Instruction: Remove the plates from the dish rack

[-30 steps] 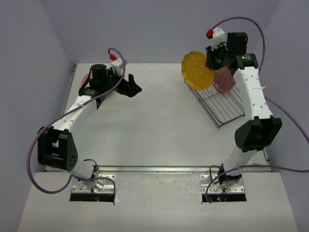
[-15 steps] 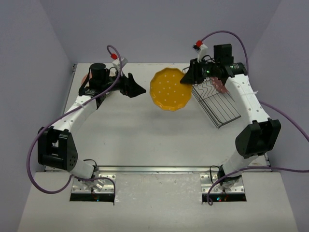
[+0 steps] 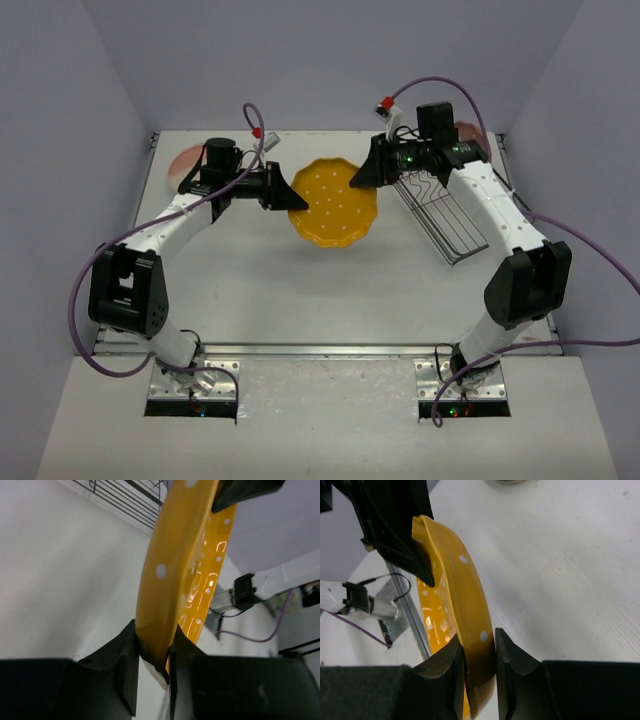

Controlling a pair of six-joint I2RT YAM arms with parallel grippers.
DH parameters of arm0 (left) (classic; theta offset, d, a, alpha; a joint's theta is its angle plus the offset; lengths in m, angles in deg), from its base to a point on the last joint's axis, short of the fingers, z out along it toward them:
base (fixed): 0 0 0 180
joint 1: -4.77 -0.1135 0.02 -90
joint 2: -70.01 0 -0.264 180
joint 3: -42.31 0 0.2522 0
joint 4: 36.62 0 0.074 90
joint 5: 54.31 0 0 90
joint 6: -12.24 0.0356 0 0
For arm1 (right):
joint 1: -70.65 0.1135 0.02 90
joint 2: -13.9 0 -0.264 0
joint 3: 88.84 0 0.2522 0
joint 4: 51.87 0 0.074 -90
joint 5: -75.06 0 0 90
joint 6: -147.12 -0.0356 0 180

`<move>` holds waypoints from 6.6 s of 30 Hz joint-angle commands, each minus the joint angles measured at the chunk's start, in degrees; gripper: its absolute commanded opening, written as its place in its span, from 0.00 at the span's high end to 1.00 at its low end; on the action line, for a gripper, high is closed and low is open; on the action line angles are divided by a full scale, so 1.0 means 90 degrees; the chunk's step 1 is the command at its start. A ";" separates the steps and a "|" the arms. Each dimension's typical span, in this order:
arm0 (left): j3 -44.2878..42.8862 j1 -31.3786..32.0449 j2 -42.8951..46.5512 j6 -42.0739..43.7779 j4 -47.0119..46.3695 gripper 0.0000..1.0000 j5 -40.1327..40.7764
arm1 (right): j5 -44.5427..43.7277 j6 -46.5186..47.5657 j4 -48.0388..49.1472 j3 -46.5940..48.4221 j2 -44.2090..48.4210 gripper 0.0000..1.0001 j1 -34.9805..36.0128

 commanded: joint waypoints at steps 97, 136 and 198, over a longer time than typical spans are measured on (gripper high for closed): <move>0.0886 0.1533 0.1864 0.3861 0.0699 0.24 0.7231 | -0.4794 0.2761 -0.0824 0.3546 -0.2721 0.02 -0.3013; 0.0431 0.1600 0.2292 0.3273 0.0958 0.00 0.6784 | -0.3917 0.2471 -0.0008 0.2456 -0.2313 0.90 -0.3138; 0.0135 -0.0090 0.1606 0.0959 0.0956 0.59 0.0338 | 0.1003 -0.1178 0.2080 -0.0467 0.0821 1.00 0.0466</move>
